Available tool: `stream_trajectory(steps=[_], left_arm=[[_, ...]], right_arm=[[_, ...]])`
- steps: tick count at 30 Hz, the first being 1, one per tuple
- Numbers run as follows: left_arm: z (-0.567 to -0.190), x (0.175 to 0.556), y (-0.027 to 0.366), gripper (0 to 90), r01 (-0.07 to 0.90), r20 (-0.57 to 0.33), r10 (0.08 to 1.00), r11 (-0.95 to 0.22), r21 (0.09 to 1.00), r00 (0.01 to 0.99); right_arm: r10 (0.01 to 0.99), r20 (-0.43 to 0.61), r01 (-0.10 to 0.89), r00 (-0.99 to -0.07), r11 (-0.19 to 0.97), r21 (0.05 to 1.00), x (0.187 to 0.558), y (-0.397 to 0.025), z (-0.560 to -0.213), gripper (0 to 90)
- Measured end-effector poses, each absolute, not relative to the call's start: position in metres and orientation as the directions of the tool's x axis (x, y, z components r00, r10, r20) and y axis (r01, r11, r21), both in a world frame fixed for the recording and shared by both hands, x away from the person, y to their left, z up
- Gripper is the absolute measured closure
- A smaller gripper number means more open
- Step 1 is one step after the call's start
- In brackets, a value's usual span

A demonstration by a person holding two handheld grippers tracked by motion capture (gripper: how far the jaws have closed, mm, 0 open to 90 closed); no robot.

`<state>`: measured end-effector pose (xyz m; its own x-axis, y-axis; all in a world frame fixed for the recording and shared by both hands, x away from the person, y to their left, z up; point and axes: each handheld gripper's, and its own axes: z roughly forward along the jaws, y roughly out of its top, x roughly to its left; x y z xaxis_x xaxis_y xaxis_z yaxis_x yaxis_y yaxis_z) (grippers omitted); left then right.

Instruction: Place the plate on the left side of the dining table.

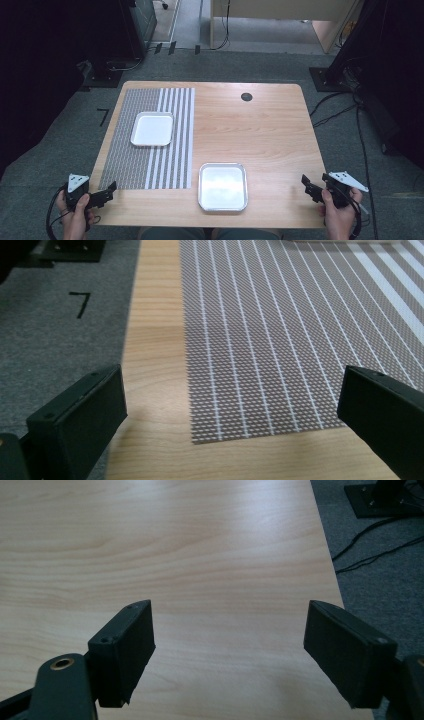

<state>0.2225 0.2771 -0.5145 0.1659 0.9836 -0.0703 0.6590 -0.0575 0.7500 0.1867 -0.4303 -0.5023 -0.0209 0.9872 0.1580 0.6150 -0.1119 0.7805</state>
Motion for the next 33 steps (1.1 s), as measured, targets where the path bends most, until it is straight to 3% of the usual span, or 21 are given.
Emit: stream_trajectory(steps=[5, 15, 33], left_arm=[[-0.517, 0.224, 0.278, 0.0, 0.681, -0.079, 0.980, -0.068, 0.730, 0.182], [-0.520, 0.224, 0.269, 0.0, 0.688, 0.004, 0.982, -0.137, 0.713, 0.191], [-0.518, 0.227, 0.270, 0.0, 0.700, -0.006, 0.979, -0.140, 0.700, 0.202]], right_arm=[[0.983, 0.179, 0.661, -0.044, -0.106, 0.743, 0.186, -0.433, -0.509, 19.2], [0.999, 0.027, 0.678, -0.028, -0.001, 0.735, 0.191, -0.427, -0.524, 16.9], [1.000, 0.028, 0.684, 0.003, -0.022, 0.729, 0.193, -0.423, -0.525, 12.0]])
